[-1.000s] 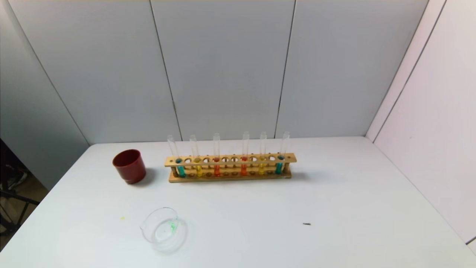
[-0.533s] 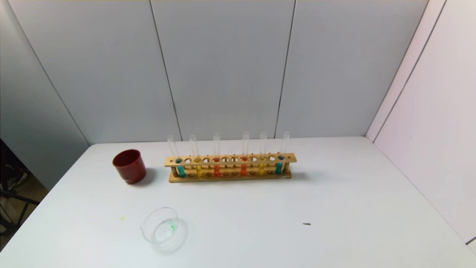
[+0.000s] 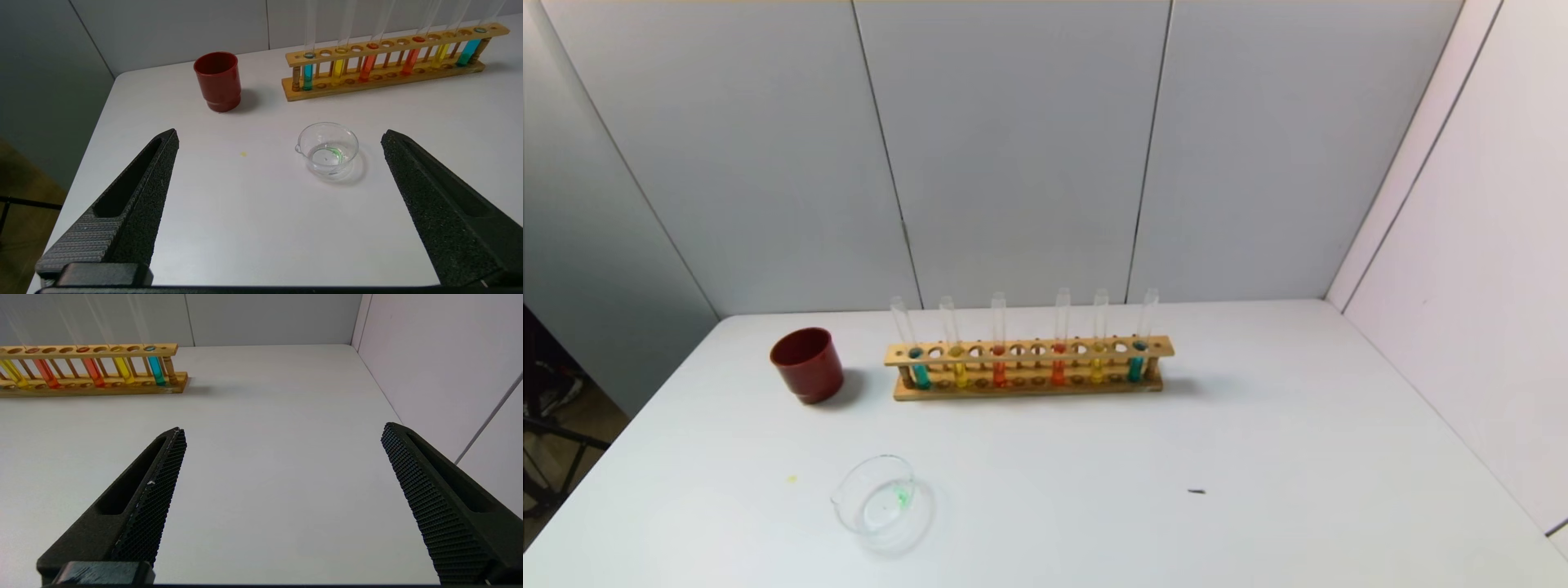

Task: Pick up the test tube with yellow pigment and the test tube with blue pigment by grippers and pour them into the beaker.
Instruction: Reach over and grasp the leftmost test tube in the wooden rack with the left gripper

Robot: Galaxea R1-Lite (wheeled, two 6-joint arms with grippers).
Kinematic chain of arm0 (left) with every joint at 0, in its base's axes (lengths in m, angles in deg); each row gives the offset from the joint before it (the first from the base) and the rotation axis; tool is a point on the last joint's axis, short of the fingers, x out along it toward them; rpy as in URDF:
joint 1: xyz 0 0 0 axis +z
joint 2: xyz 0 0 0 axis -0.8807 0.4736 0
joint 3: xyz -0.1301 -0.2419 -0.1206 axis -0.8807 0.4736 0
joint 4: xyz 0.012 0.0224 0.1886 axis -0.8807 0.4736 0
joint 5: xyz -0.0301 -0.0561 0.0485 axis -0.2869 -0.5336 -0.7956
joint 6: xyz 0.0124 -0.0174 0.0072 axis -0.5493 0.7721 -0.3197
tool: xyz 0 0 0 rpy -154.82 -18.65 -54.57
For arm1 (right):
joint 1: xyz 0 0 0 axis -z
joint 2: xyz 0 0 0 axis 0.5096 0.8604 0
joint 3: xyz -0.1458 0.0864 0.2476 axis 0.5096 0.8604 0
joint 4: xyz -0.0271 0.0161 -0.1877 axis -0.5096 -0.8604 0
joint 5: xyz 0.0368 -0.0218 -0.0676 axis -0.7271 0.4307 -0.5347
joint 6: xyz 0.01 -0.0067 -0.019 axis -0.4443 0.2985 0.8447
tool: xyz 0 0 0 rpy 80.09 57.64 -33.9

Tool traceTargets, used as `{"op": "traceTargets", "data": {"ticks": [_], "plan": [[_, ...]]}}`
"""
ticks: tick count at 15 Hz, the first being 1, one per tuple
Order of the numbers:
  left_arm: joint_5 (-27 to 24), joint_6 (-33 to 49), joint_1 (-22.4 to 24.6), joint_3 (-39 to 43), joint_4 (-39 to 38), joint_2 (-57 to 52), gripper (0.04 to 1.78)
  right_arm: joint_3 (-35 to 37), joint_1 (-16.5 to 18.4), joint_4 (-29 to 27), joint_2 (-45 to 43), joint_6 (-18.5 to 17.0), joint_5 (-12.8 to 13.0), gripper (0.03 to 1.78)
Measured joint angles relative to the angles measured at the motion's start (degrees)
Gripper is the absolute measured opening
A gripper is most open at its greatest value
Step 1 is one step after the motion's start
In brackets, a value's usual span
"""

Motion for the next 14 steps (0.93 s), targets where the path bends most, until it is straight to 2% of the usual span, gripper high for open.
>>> {"op": "traceTargets", "data": {"ticks": [3,8,14], "plan": [[-1.72,-0.02,-0.09,-4.13,-2.40,6.73,1.75,0.00,0.00,0.00,0.00,0.00,0.00,1.74],[-4.19,0.20,-0.24,-9.37,-11.79,22.02,1.75,0.00,0.00,0.00,0.00,-0.01,-0.02,1.74],[-5.07,0.89,-4.84,-12.48,-25.54,42.03,1.75,0.00,0.00,-0.02,0.00,-0.01,0.00,1.74]]}}
